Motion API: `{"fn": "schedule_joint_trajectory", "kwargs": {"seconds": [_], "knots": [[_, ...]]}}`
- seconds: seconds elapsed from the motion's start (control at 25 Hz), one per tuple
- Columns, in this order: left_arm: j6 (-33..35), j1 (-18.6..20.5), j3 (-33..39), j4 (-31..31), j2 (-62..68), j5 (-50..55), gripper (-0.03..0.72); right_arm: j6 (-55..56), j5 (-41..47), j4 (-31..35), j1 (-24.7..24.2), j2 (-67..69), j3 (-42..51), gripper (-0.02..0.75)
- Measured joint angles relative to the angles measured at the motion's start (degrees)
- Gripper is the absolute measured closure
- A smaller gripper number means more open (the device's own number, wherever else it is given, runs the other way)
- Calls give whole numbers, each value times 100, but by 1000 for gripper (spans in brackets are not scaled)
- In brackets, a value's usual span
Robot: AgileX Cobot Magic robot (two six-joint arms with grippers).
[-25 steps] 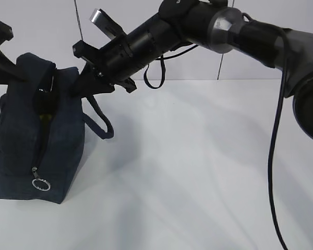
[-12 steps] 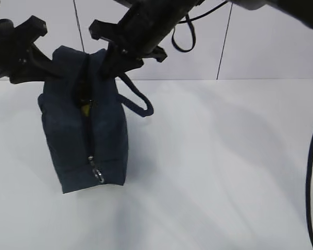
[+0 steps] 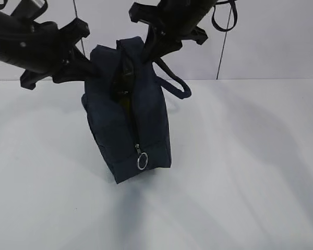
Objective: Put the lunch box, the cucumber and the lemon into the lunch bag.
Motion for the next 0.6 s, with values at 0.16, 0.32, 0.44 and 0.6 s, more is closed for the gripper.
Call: {"fn": "schedule_joint_trajectory", "kwargs": {"seconds": [0.16,0.32,0.44,0.6], "knots": [[0,-99,-235,0,191,21,693,-11,-12,0,-10,-60,445,730],[0,-97,-403,-90,383,21,694,-44,-36,0,-10,-109,597,730],[4,-126,-460,-155,521,8,694,-45,-51,-62,-10,-219,620,730],[70,-266,-579,-175,635,-2,694,-45,-51,-221,-10,-396,631,730]]}}
